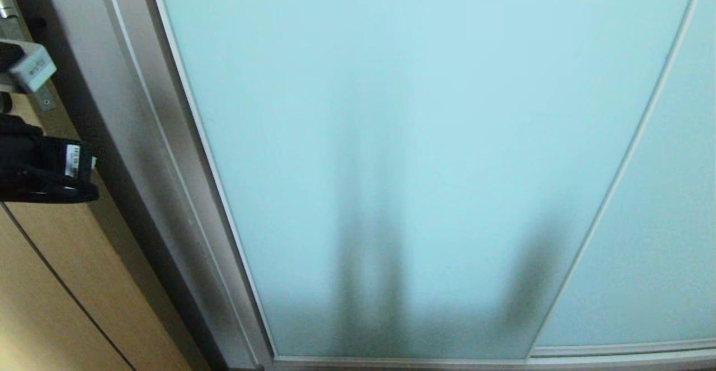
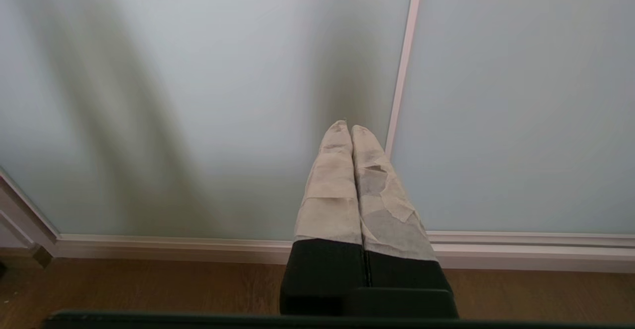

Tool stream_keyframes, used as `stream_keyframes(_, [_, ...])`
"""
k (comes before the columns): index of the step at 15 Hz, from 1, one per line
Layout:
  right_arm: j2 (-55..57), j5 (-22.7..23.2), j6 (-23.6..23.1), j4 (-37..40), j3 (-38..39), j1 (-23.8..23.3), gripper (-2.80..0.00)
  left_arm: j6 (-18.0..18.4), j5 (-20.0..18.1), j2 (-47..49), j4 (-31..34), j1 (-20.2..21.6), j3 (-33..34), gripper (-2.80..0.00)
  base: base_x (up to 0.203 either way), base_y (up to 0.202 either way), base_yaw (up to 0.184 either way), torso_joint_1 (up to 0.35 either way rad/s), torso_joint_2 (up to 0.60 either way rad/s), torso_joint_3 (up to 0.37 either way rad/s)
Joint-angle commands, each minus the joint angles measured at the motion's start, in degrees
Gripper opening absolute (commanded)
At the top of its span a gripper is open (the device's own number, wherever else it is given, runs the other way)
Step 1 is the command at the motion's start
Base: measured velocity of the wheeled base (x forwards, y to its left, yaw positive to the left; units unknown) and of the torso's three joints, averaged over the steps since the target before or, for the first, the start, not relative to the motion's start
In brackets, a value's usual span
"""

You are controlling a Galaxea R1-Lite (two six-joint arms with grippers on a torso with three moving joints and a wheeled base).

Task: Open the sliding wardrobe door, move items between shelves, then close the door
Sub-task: Open the door

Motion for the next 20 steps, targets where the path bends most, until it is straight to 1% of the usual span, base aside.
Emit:
stream_keyframes(1, [0.07,-0.03,0.02,-0.01,0.0,0.02,-2.8,-0.2,-0.02,4.14,-0.21,-0.03,-0.14,-2.8,0.0,0.0,0.0,0.0,0.0,0.0])
stream_keyframes(3, [0.07,-0.03,0.02,-0.01,0.04,-0.02,-2.8,-1.24,-0.52,6.03,-0.54,-0.03,-0.47,-2.8,0.0,0.0,0.0,0.0,0.0,0.0])
stream_keyframes(4, [0.07,-0.03,0.02,-0.01,0.03,-0.02,-2.8,-2.98,-0.57,7.16,-1.75,-0.03,-0.68,-2.8,0.0,0.0,0.0,0.0,0.0,0.0])
stream_keyframes(5, [0.07,-0.03,0.02,-0.01,0.01,-0.05,-2.8,-4.26,-0.55,8.27,-4.01,-0.03,-0.71,-2.8,0.0,0.0,0.0,0.0,0.0,0.0])
stream_keyframes(7, [0.07,-0.03,0.02,-0.01,0.07,-0.07,-2.8,-4.96,-0.46,10.92,-9.78,0.0,-0.17,-2.8,0.0,0.0,0.0,0.0,0.0,0.0])
stream_keyframes(8, [0.07,-0.03,0.02,-0.01,0.03,-0.01,-2.8,-5.07,-0.57,11.89,-10.72,-0.02,-0.2,-2.8,0.0,0.0,0.0,0.0,0.0,0.0])
stream_keyframes(10, [0.07,-0.03,0.02,-0.01,0.02,-0.04,-2.8,-5.18,-0.98,13.32,-11.01,-0.01,-0.83,-2.8,0.0,0.0,0.0,0.0,0.0,0.0])
stream_keyframes(13, [0.07,-0.03,0.02,-0.01,0.08,0.02,-2.8,-6.13,-3.76,14.83,-11.03,-0.03,-1.6,-2.8,0.0,0.0,0.0,0.0,0.0,0.0])
stream_keyframes(16, [0.07,-0.03,0.02,-0.01,0.09,0.02,-2.8,-8.01,-4.75,15.24,-11.03,-0.2,-2.93,-2.8,0.0,0.0,0.0,0.0,0.0,0.0])
stream_keyframes(20, [0.07,-0.03,0.02,-0.01,0.01,-0.07,-2.8,-7.83,-4.93,16.99,-12.02,-0.2,-2.93,-2.8,0.0,0.0,0.0,0.0,0.0,0.0])
